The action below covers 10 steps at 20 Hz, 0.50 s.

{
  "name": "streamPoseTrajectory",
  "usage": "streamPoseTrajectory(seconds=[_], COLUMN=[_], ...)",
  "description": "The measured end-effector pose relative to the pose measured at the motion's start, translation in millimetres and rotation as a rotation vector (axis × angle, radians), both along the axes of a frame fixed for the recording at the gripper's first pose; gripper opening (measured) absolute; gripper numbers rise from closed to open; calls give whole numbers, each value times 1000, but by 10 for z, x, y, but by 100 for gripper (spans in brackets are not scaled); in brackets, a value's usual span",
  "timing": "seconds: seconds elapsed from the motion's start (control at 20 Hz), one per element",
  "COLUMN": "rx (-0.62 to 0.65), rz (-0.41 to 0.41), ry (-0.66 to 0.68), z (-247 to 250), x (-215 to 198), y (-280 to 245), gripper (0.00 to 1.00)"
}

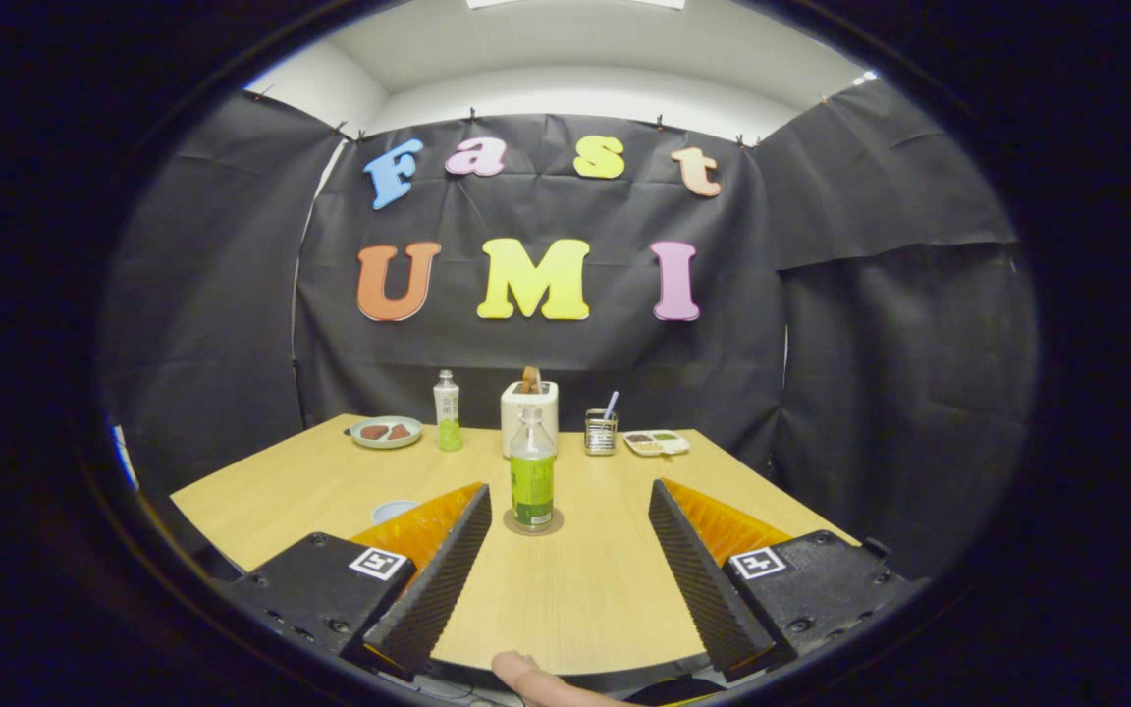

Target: Take the bottle from table, then pour the juice into the cup, finally place the bottle on the coaster

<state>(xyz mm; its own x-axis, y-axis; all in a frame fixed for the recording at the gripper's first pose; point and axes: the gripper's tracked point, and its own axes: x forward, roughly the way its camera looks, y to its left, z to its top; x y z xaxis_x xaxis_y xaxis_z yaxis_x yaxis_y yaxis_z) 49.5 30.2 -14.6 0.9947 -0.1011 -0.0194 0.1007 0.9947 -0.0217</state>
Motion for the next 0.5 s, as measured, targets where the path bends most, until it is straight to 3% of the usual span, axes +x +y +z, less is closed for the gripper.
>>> streamPoseTrajectory(seconds=[0.5], rx=[3], rz=[-15], ry=[-5], z=[-187], x=[-43], y=[-330], gripper=[100])
